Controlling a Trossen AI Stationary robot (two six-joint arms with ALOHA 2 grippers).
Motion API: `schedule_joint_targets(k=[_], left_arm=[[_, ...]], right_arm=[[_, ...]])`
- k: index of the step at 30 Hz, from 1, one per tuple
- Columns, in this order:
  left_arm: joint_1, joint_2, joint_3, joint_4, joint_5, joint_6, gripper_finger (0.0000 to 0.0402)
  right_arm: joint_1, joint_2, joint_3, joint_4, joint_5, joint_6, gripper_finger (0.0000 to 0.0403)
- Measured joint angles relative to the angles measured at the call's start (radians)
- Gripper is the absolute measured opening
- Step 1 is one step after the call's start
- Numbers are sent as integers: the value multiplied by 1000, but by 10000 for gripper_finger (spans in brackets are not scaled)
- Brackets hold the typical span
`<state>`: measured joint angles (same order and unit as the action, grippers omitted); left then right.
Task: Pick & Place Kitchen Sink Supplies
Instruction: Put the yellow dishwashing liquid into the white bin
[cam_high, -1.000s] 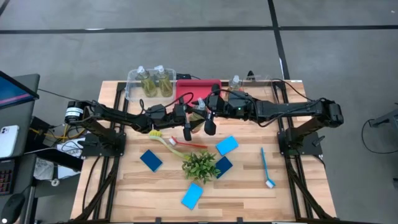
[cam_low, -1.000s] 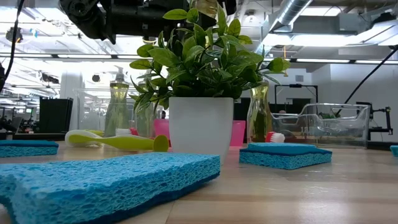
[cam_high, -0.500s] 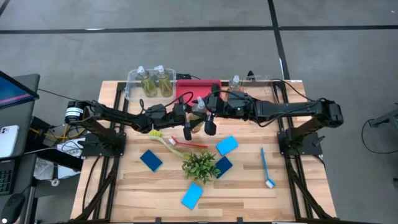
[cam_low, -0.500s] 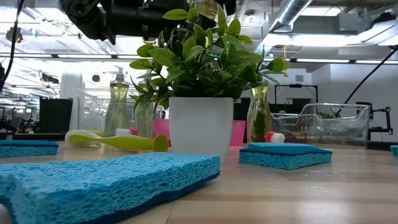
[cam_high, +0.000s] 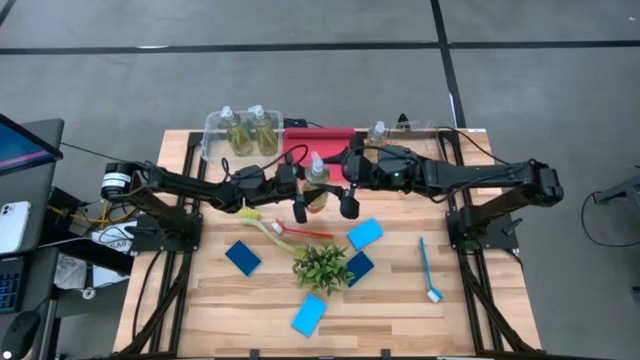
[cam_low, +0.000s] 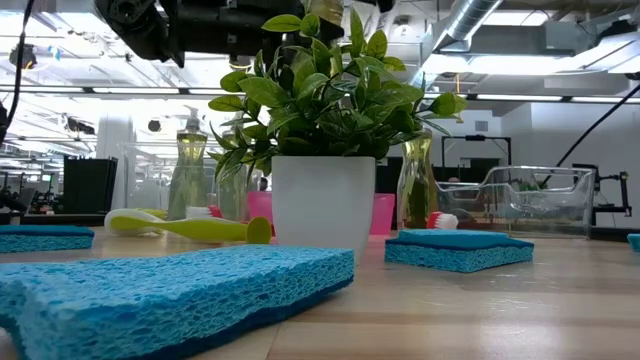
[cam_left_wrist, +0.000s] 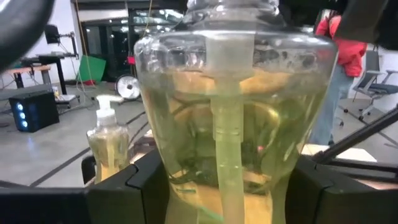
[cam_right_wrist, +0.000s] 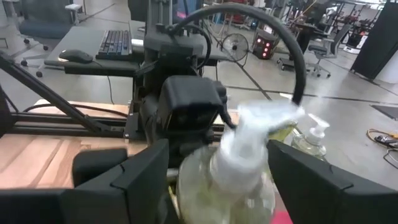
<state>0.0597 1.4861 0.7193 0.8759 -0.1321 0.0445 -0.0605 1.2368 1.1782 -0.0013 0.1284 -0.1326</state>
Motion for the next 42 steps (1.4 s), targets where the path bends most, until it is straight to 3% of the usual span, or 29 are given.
schedule_joint_targets(k=[11,23,38,42], left_arm=[[-1,-162,-31,-82,-44,25,218],[-1,-420,-49,-302,-85,30,218],[90,-674,-49,-532,-86,56,218],[134,-734,-49,-607,-156,116,218]], right_arm=[[1,-102,-1,-103,1,7,265],[-6,-180,-66,-261,5,34,265],[-113,-187,-368,52,8,138,265],[-144,-187,-412,90,8,153,265]])
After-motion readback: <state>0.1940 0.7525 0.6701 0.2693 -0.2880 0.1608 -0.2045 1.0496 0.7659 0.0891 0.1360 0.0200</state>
